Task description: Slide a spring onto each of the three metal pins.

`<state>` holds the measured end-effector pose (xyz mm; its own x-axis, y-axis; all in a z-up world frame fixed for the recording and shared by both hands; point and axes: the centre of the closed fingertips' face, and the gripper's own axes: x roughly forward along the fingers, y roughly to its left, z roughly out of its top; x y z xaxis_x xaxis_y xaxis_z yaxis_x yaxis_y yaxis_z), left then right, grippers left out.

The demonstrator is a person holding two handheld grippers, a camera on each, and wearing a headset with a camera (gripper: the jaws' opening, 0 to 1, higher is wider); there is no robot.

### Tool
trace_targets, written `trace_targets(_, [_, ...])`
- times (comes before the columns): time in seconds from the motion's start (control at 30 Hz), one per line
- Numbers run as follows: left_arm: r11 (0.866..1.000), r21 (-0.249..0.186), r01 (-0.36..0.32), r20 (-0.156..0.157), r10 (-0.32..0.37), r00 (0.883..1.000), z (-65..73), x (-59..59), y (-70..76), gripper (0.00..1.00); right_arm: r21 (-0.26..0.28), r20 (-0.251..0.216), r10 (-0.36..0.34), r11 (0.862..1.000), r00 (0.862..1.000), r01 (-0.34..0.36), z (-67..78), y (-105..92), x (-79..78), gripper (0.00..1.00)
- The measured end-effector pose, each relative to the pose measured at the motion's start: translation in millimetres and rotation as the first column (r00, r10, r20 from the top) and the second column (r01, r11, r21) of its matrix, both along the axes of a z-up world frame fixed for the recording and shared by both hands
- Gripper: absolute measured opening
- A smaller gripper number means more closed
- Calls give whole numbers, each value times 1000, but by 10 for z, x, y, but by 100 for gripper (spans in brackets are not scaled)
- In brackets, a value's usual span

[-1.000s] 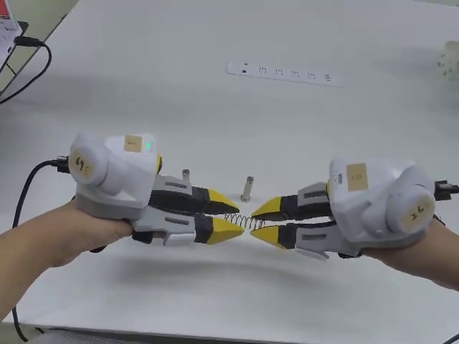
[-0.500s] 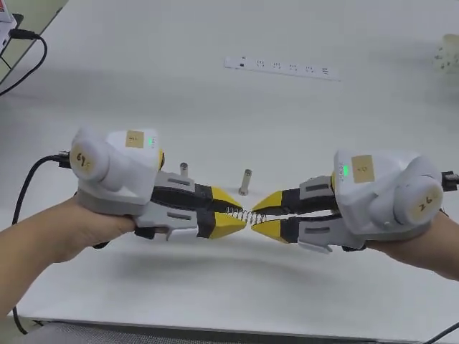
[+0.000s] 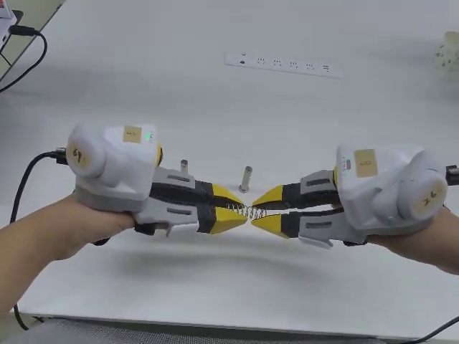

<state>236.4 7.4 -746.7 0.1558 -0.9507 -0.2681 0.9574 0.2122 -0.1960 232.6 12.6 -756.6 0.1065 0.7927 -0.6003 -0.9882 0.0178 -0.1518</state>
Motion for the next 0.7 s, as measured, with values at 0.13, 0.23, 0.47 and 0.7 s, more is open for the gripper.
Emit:
trace_targets(0.13, [1000, 2, 7, -5, -7, 1000, 0, -19, -5, 2, 4, -3, -2, 1000, 1000, 2, -8, 3, -11, 9])
trace_targets(0.23, [1000, 6, 10, -9, -10, 1000, -6, -30, -7, 2, 8, -23, -17, 1000, 1000, 17, -20, -1, -17, 9])
trace_targets(0.47, [1000, 1, 13, -13, -13, 1000, 8, -45, -5, 2, 5, -53, -39, 999, 998, 39, -43, -48, -29, 10])
trace_targets(0.7, [1000, -2, 10, -18, -10, 1000, 14, -49, -7, 2, 25, -73, -54, 998, 996, 55, -33, -46, -23, 8])
